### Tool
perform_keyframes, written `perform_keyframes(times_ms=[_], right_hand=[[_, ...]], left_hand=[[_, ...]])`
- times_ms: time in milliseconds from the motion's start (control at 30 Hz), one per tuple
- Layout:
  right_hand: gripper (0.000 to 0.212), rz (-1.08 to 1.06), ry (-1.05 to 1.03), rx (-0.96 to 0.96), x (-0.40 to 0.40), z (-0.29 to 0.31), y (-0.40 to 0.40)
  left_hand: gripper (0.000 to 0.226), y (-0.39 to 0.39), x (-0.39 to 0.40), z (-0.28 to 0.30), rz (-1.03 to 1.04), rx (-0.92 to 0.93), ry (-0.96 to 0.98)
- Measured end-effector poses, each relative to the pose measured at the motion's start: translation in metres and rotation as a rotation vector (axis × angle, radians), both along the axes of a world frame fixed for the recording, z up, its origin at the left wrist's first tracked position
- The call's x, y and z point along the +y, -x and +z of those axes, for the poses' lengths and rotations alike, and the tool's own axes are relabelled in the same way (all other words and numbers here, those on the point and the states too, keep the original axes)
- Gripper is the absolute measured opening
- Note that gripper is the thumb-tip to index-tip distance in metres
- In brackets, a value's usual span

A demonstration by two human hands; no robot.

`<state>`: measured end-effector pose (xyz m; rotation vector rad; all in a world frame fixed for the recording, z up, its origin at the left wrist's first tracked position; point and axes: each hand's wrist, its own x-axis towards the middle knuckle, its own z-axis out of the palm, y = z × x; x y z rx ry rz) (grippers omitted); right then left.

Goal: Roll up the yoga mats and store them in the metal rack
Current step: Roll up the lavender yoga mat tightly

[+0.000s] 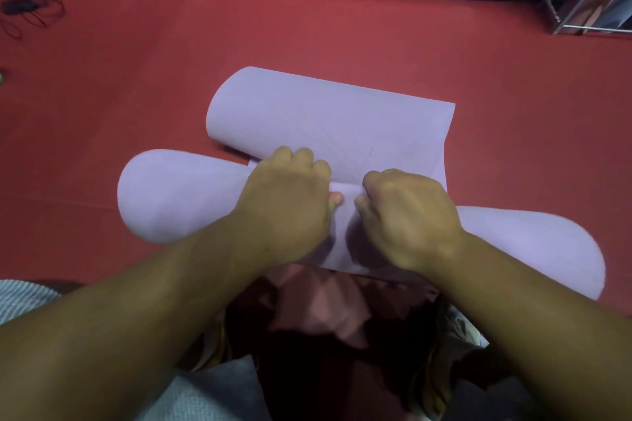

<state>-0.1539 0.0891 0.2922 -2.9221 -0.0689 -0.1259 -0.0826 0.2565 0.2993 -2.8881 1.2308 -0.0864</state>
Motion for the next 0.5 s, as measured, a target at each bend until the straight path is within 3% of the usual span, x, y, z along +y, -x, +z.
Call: perform_keyframes(times_ms=[67,133,200,367,500], right_hand=[[0.029,0.009,0.005,0.010,0.0005,-0.0007,-0.0003],[0.028,0.036,0.001,0.020,0.0025,-0.0007,-0.0004],[0.027,0.048,0.006,0.030,0.0031,-0.0003,-0.0004],[0.038,0.004,0.060,0.118,0.0059,0.0048,-0.0038],[0.036,0.005,0.098,0.172,0.0076,0.0045,-0.0069]], left_hand=[[0.039,0.0030,0.0010,-0.0013,-0.067,0.035,0.004],[0.024,0.0030,0.0035,-0.0009,-0.022,0.255,0.023],[0.028,0.0006,0.0053,0.0005,0.033,0.388,0.004],[0.034,0.0020,0.0031,0.0057,-0.028,0.218,-0.039],[0.049,0.0065,0.0021,0.0037,0.030,0.317,-0.077]])
